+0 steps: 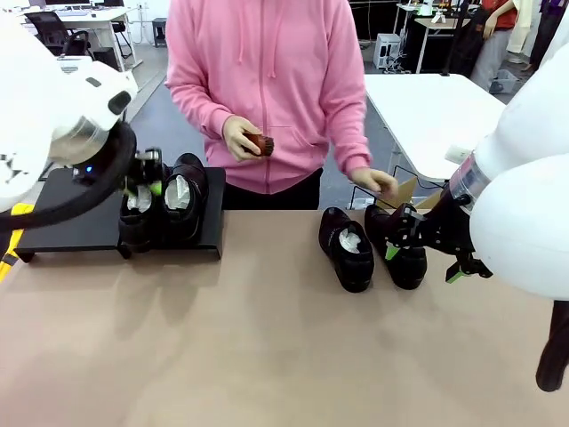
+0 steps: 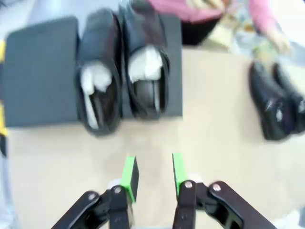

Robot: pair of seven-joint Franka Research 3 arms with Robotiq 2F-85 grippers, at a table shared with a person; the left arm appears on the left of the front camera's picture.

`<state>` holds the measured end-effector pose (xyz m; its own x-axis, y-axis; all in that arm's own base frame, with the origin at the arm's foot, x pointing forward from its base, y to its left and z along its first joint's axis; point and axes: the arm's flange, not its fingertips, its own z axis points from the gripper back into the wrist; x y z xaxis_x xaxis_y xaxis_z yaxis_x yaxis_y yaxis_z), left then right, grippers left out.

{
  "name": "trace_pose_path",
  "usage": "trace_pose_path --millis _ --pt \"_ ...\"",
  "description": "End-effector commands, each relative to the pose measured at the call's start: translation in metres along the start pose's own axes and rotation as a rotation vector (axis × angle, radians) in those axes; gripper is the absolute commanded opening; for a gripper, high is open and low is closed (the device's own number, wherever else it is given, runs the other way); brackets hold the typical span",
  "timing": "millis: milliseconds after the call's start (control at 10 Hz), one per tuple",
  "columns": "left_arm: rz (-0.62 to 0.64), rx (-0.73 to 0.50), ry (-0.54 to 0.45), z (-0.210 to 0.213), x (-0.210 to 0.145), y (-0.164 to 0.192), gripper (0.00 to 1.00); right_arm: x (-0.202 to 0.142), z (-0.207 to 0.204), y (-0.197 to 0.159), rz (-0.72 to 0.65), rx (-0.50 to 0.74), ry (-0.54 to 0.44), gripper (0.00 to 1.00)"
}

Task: Organize the shoes by placing them on the stand.
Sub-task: Pick up one Shoe and place it in the middle of the table.

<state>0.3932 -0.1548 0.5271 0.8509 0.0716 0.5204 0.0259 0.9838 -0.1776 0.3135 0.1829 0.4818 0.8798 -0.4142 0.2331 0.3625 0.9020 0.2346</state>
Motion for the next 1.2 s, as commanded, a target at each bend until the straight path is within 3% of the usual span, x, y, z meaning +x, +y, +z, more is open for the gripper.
trace_pose_path --millis 0,100,300,500,700,800,1100 --pt "-0.039 -0.057 0.163 0.005 -0.017 0.011 0.41 0.003 -0.001 0.001 0.018 0.028 0.005 1.00" --pt "-0.036 -0.063 0.311 -0.001 -0.026 0.014 0.41 0.003 -0.001 0.001 0.018 0.028 0.005 1.00" --pt "-0.033 -0.018 0.466 -0.004 -0.036 0.027 0.41 0.003 -0.001 0.001 0.018 0.028 0.005 1.00" --pt "0.013 -0.015 0.483 -0.003 -0.035 0.039 0.41 0.003 -0.001 0.001 0.018 0.028 0.005 1.00" --pt "0.115 -0.015 0.431 -0.019 -0.016 0.050 0.41 0.003 -0.001 0.001 0.018 0.028 0.005 1.00" --pt "0.035 -0.004 0.483 -0.007 -0.040 0.044 0.41 0.000 0.000 0.000 0.000 0.000 0.000 1.00" --pt "0.035 -0.004 0.483 -0.007 -0.040 0.044 0.41 0.010 0.003 0.023 0.074 -0.067 -0.052 1.00"
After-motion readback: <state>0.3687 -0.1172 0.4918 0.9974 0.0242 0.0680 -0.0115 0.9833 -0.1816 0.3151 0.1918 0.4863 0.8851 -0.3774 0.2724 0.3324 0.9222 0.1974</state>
